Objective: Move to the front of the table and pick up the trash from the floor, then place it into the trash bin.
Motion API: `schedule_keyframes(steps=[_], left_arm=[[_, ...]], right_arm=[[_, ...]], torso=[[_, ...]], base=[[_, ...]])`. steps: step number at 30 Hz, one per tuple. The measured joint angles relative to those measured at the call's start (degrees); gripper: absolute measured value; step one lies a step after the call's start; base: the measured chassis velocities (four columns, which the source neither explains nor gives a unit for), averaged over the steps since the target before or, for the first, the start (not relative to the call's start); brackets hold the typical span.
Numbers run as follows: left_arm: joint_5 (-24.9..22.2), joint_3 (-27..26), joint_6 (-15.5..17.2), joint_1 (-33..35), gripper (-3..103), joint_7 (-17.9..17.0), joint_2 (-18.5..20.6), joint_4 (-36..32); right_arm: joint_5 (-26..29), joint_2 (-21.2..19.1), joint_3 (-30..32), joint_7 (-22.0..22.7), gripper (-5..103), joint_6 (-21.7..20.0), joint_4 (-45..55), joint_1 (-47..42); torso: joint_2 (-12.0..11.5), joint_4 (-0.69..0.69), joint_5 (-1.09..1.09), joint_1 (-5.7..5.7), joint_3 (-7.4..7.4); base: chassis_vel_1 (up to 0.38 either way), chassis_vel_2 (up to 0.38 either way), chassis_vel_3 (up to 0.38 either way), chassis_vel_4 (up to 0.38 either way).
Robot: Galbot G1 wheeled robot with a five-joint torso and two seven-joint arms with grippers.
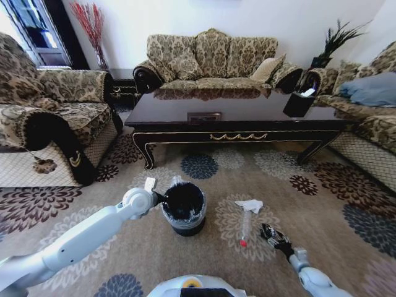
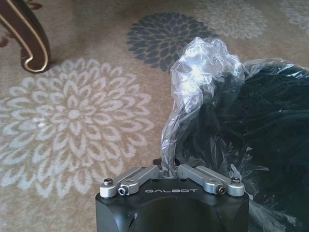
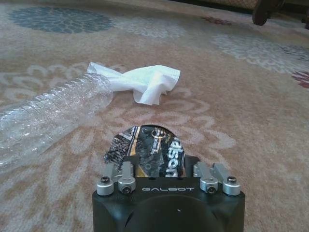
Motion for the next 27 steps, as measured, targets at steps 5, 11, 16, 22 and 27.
schedule_keyframes(steps=[5,11,16,22,27], left_arm=[[-0.3,-1.0,0.0,0.5,0,0.1,0.1,0.0],[0.1,-1.2,0.0,1.6,0,0.1,-0.1,-0.2],[0.1,-1.2,0.0,1.6,0,-0.1,0.0,-0.8],[0.2,-0.6,0.0,1.8,0,-0.3,1.1,-1.6],[0.2,-0.9,0.0,2.2,0,-0.4,1.2,-2.4]], right_arm=[[-0.3,-0.3,0.2,0.4,34,-0.1,0.7,-0.9],[-0.6,-0.5,0.9,0.8,9,-0.4,2.0,-2.3],[-1.5,-0.7,2.1,0.7,1,-0.4,3.0,-3.1],[-1.7,-0.8,3.4,1.3,1,-0.5,5.0,-4.3],[-2.1,-1.2,5.1,1.6,1,-0.6,7.1,-5.9]], torso=[[0.0,-0.03,-0.01,0.00,0.00],[0.0,-0.01,0.03,0.00,0.01],[0.0,0.00,0.06,0.00,0.01],[0.0,0.00,0.04,0.00,0.01],[0.0,-0.03,0.03,0.00,0.02]], base=[[0.000,0.000,0.000,0.000],[0.000,0.000,0.000,0.000],[0.000,0.000,0.000,0.000],[0.000,0.000,0.000,0.000],[0.000,0.000,0.000,0.000]])
